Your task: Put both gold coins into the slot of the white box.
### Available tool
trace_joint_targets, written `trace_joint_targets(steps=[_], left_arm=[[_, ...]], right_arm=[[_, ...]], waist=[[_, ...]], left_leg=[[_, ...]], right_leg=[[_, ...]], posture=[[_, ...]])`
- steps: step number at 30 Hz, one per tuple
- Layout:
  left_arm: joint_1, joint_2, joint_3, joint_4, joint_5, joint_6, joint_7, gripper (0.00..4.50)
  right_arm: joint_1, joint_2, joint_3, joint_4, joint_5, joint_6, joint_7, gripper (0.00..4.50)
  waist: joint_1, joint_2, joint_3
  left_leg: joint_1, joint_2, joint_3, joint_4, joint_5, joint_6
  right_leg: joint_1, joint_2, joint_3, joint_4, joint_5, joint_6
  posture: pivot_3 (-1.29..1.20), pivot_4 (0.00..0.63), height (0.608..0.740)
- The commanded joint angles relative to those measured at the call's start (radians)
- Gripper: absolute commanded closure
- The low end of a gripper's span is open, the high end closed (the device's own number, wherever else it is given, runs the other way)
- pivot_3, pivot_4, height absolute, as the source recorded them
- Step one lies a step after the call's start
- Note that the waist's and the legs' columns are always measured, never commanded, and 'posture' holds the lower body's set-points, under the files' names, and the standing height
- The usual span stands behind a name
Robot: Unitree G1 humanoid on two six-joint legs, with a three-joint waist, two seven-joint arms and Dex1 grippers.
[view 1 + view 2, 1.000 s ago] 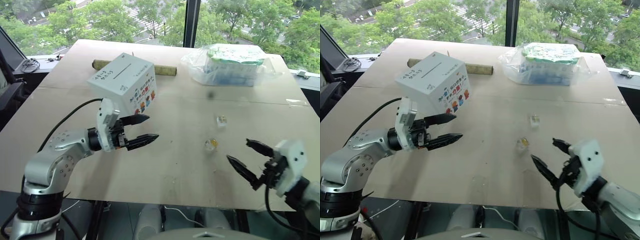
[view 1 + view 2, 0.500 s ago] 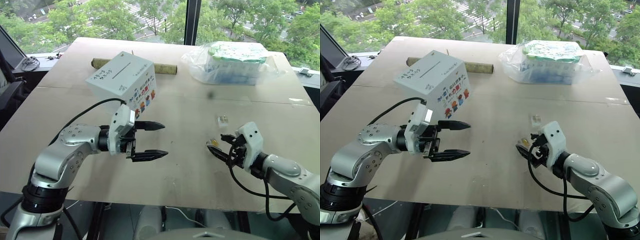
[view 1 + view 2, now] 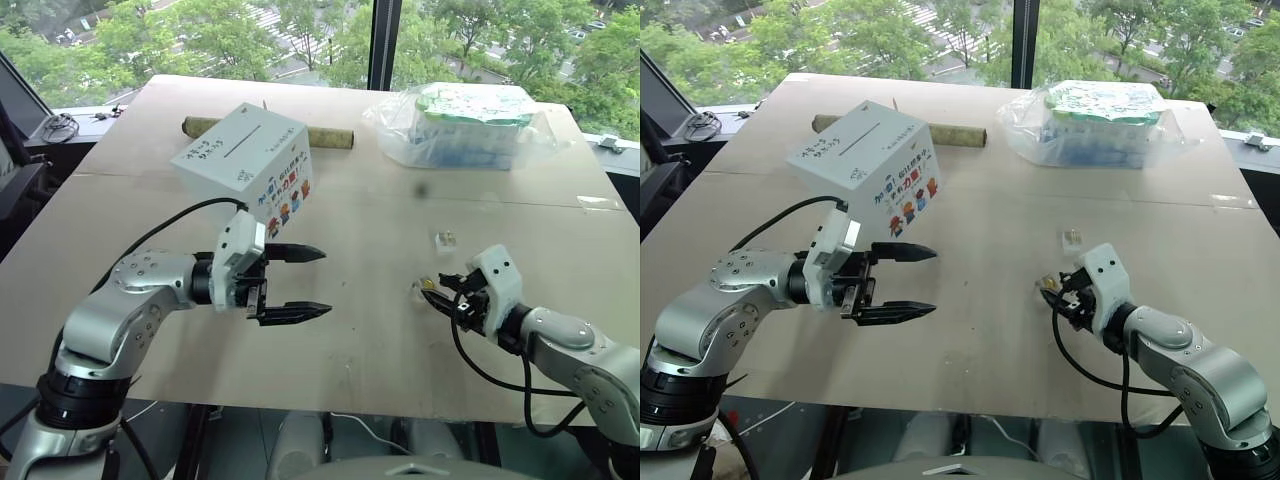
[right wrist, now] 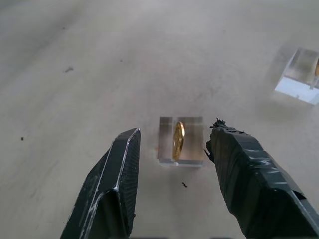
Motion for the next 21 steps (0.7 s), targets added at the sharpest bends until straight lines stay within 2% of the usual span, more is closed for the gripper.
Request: trace_joint_targets(steps=[1, 12, 15, 18, 21], left_arm=[[0.000, 0.014, 0.034, -0.015, -0.003, -0.023, -0.007, 0.00], [0.017, 0.021, 0.046, -0.008, -0.003, -0.034, -0.008, 0.00], [0.021, 0.023, 0.048, -0.007, -0.004, -0.037, -0.010, 0.00], [0.022, 0.024, 0.049, -0.006, -0.004, -0.038, -0.010, 0.00], [0.024, 0.023, 0.050, -0.003, -0.005, -0.039, -0.009, 0.00]], right_arm=[[-0.003, -0.001, 0.000, -0.015, -0.020, -0.017, 0.016, 2.08], [-0.019, 0.029, 0.020, -0.002, -0.061, -0.017, 0.032, 2.08], [-0.023, 0.035, 0.025, 0.015, -0.078, -0.022, 0.038, 2.89], [-0.023, 0.035, 0.028, 0.027, -0.094, -0.031, 0.045, 4.43], [-0.021, 0.035, 0.021, 0.020, -0.097, -0.030, 0.054, 4.43]], waist=[[0.000, 0.000, 0.000], [0.000, 0.000, 0.000], [-0.001, 0.000, 0.000], [0.000, 0.000, 0.000], [0.000, 0.000, 0.000]], left_leg=[[0.000, 0.000, 0.000, 0.000, 0.000, 0.000], [0.000, 0.000, 0.000, 0.000, 0.000, 0.000], [0.000, 0.000, 0.000, 0.000, 0.000, 0.000], [0.000, 0.000, 0.000, 0.000, 0.000, 0.000], [0.000, 0.000, 0.000, 0.000, 0.000, 0.000]], right_leg=[[0.000, 0.000, 0.000, 0.000, 0.000, 0.000], [0.000, 0.000, 0.000, 0.000, 0.000, 0.000], [0.000, 0.000, 0.000, 0.000, 0.000, 0.000], [0.000, 0.000, 0.000, 0.000, 0.000, 0.000], [0.000, 0.000, 0.000, 0.000, 0.000, 0.000]], posture=[[0.00, 0.150, 0.740], [0.00, 0.150, 0.740], [0.00, 0.150, 0.740], [0.00, 0.150, 0.740], [0.00, 0.150, 0.740]])
